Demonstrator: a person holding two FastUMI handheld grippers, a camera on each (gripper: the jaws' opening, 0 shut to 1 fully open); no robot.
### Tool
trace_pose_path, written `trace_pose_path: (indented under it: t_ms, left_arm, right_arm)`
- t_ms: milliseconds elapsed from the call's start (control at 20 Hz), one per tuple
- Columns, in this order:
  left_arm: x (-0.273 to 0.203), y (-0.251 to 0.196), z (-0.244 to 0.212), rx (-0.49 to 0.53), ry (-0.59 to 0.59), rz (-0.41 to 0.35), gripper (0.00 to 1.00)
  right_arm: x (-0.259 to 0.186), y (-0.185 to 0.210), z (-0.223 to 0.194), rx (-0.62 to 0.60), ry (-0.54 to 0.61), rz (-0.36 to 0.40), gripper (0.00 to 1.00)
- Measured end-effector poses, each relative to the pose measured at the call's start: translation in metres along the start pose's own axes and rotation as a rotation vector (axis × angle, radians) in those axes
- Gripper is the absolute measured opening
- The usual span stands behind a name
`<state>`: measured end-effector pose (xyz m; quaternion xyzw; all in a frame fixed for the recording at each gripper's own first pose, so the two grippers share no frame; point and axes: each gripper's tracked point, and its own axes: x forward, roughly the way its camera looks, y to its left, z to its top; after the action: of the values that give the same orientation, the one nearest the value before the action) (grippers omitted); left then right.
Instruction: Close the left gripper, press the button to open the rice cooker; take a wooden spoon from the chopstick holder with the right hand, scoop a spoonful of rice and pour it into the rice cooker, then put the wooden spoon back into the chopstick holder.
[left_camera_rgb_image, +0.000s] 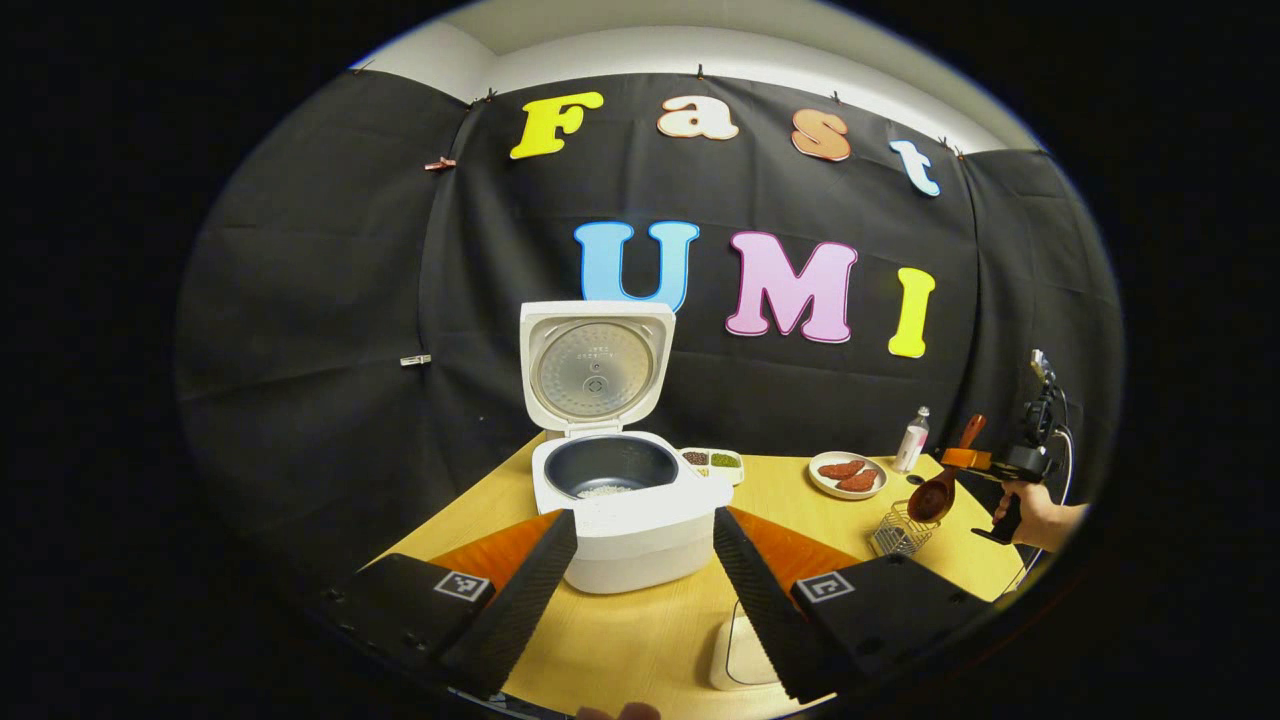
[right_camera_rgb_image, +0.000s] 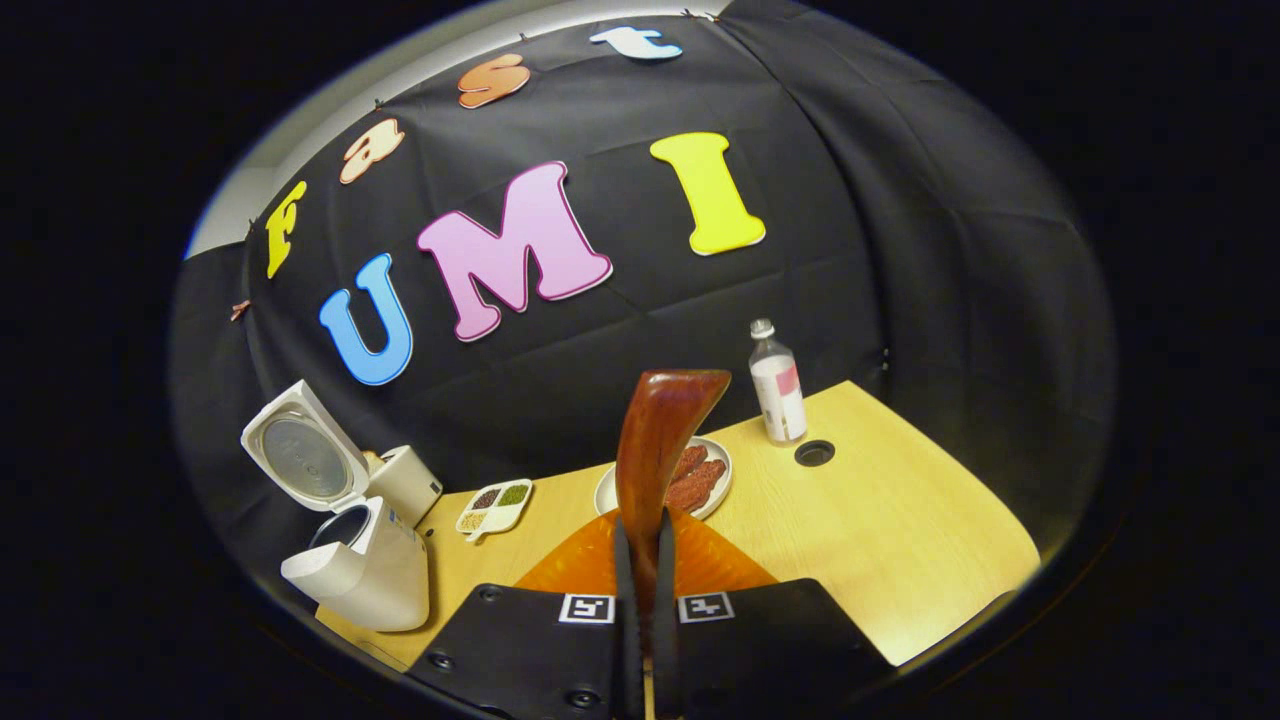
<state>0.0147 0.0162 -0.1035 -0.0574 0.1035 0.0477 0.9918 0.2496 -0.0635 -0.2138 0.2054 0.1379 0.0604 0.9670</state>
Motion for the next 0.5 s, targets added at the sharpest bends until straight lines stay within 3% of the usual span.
trace_pose_path:
  t_ms: [300, 500]
  left_arm:
    - [-0.004, 0.013, 0.013, 0.023, -0.027, -0.050, 0.95]
    - [-0.006, 0.017, 0.020, 0.021, -0.040, -0.097, 0.95]
  right_arm:
    - [-0.083, 0.085, 0.042, 0.010, -0.046, 0.089, 0.08]
    - [-0.129, 0.147, 0.031, -0.050, -0.038, 0.151, 0.08]
